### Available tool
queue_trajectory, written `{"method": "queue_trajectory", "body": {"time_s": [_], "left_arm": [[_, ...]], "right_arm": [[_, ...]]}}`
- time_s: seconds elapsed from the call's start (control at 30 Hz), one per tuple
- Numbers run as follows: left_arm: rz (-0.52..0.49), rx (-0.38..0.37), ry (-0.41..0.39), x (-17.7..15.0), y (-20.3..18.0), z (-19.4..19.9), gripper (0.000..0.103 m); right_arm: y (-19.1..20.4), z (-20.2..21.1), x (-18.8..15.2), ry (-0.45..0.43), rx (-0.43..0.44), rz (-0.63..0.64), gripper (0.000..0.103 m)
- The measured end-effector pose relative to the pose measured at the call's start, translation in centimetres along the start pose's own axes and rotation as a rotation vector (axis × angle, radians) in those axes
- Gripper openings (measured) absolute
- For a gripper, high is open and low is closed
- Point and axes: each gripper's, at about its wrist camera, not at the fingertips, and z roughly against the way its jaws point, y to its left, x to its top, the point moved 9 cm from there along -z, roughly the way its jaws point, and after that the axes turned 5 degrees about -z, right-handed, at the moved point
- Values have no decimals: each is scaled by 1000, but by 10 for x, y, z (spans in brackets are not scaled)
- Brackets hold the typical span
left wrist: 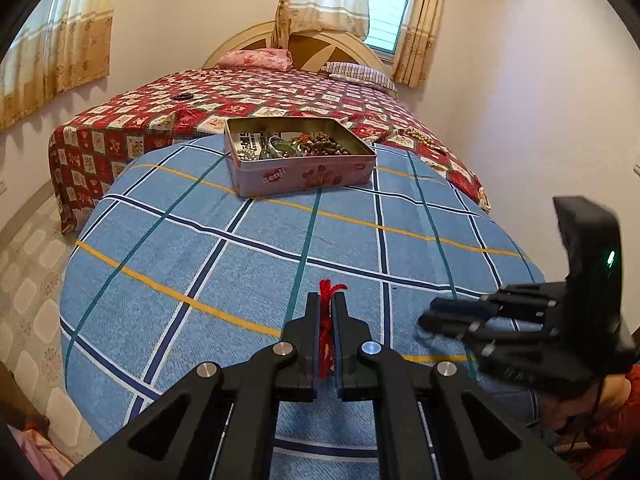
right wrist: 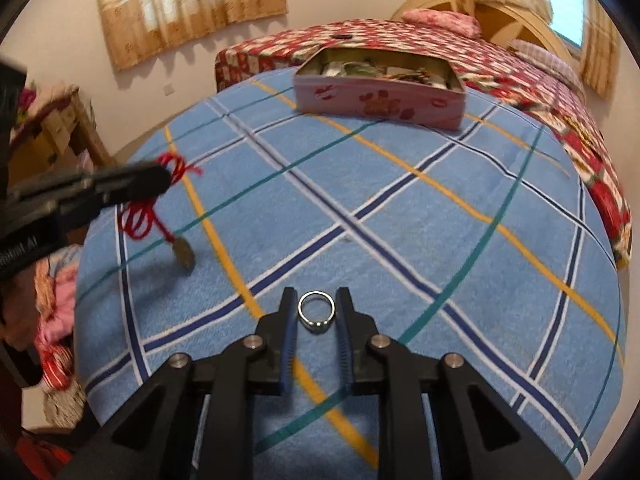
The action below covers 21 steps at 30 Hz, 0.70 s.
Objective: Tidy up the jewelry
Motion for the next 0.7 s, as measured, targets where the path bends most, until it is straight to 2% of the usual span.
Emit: {"method": "queue_trajectory", "body": {"time_s": [0.07, 0.37, 0.7], "left_arm": [[-2, -3, -1, 3, 0, -2, 4], [0, -26, -45, 38, -2, -15, 4], [10, -45, -113, 96, 3, -41, 4]], "right_arm": [[-5, 8, 10, -29, 9, -31, 22], [-37, 24, 62, -132, -48, -80, 22], [-64, 23, 126, -237, -65, -129, 22]]}}
